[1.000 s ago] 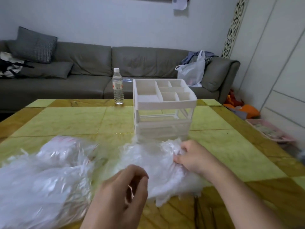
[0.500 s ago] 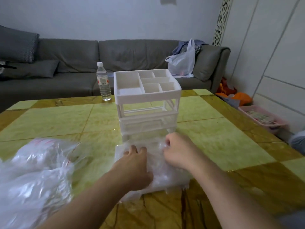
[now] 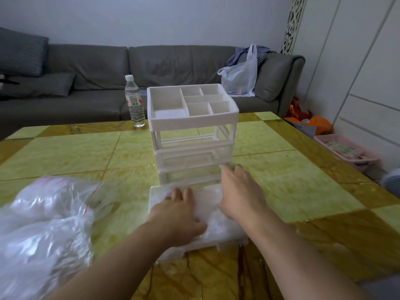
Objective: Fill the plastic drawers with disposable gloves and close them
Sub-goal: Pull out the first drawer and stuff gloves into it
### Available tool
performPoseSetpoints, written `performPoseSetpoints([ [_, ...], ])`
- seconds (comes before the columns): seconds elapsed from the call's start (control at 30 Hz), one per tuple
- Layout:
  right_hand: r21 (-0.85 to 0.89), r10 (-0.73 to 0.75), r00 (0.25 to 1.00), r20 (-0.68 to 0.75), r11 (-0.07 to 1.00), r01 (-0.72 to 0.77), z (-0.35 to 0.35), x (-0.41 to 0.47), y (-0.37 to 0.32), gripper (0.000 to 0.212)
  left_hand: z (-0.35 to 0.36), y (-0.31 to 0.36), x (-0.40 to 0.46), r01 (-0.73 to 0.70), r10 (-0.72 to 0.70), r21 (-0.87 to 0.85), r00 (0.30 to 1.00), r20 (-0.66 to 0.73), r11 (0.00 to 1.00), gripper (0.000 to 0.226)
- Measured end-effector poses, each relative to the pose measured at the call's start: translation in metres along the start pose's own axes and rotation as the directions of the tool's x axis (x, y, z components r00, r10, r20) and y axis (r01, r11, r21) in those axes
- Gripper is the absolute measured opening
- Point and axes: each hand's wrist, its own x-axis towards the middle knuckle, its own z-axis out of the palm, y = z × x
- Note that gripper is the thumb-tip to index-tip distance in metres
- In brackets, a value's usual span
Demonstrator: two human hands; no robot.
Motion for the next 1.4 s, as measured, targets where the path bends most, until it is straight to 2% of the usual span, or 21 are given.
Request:
performPoseSetpoints([
  [0.07,0.024,-0.071,0.991,-0.11,0.997,0.074,-0.008,-0.003,-0.011,0.041,0.001,-0.001,0.001,0.0,0.0,-0.014,1.0,0.007,1.0,0.076],
  [0.1,0.083,-0.095,0.989,-0.11,0.991,0.105,-0.013,-0.006,-0.019,0.036,0.0,-0.001,0.0,-0.008,0.009,-0.024,1.0,0.011,1.0,0.077],
  [0.13,0.154,-0.095,0.993,-0.072,0.983,0.105,-0.014,-0.008,-0.026,0.028,0.0,-0.001,0.0,-0.022,0.023,-0.021,1.0,0.013,1.0,0.079],
  [0.2,0.241,-0.095,0.991,0.091,0.968,0.07,-0.01,-0.015,-0.035,0.015,-0.001,0.0,-0.001,-0.063,0.062,0.017,0.998,0.029,0.998,0.085],
  [0.27,0.153,-0.158,0.948,0.278,0.981,0.118,0.001,-0.017,-0.036,0.008,-0.002,0.0,-0.002,-0.049,0.049,-0.001,0.998,0.045,0.999,0.086],
  [0.33,0.043,-0.14,0.904,0.404,0.99,0.134,0.017,-0.014,-0.028,0.039,-0.002,0.001,-0.002,-0.039,0.041,-0.047,0.998,0.048,0.998,0.08],
  [0.4,0.043,-0.09,0.898,0.431,0.996,0.079,0.025,-0.01,-0.022,0.065,-0.004,0.001,-0.003,-0.041,0.046,-0.101,0.998,0.048,0.994,0.078],
  [0.63,0.217,-0.032,0.857,0.515,0.972,-0.095,0.028,0.0,-0.014,0.093,-0.003,0.0,-0.006,0.072,-0.06,-0.28,0.997,0.051,0.957,0.084],
  [0.77,0.248,-0.054,0.855,0.516,0.965,-0.089,0.028,-0.001,-0.013,0.109,-0.013,0.009,-0.014,0.002,0.005,-0.203,0.999,0.034,0.979,0.071],
  [0.83,0.236,-0.064,0.855,0.514,0.969,-0.069,0.029,-0.002,-0.014,0.109,-0.016,0.011,-0.019,-0.002,0.0,-0.197,1.0,-0.008,0.98,0.065],
  [0.9,0.209,-0.071,0.848,0.526,0.977,-0.048,0.026,-0.002,-0.016,0.105,-0.016,0.007,-0.024,-0.003,-0.019,-0.197,0.994,-0.11,0.98,0.064],
  [0.97,0.172,-0.089,0.833,0.547,0.985,-0.008,0.023,0.0,-0.019,0.099,-0.017,0.005,-0.027,-0.023,0.009,-0.076,0.982,-0.188,0.997,0.069],
  [1.03,0.117,-0.094,0.82,0.565,0.993,0.034,0.024,0.003,-0.026,0.09,-0.019,0.005,-0.027,-0.044,0.053,0.051,0.978,-0.203,0.998,0.072],
  [1.17,0.046,-0.044,0.802,0.595,0.999,0.02,0.036,0.011,-0.035,0.09,-0.023,0.013,-0.022,-0.009,0.018,0.21,0.999,-0.044,0.978,0.054],
  [1.23,0.018,-0.044,0.789,0.613,0.999,0.042,0.042,0.014,-0.035,0.086,-0.02,0.014,-0.015,0.002,-0.015,0.247,0.999,0.048,0.969,0.054],
  [1.3,0.07,-0.055,0.797,0.601,0.997,0.016,0.047,0.014,-0.03,0.088,-0.015,0.012,-0.006,0.037,-0.057,0.195,0.994,0.096,0.98,0.066],
  [1.4,0.175,-0.075,0.831,0.551,0.984,-0.027,0.045,0.01,-0.016,0.099,-0.001,0.012,0.001,0.088,-0.092,0.058,0.993,0.08,0.994,0.081],
])
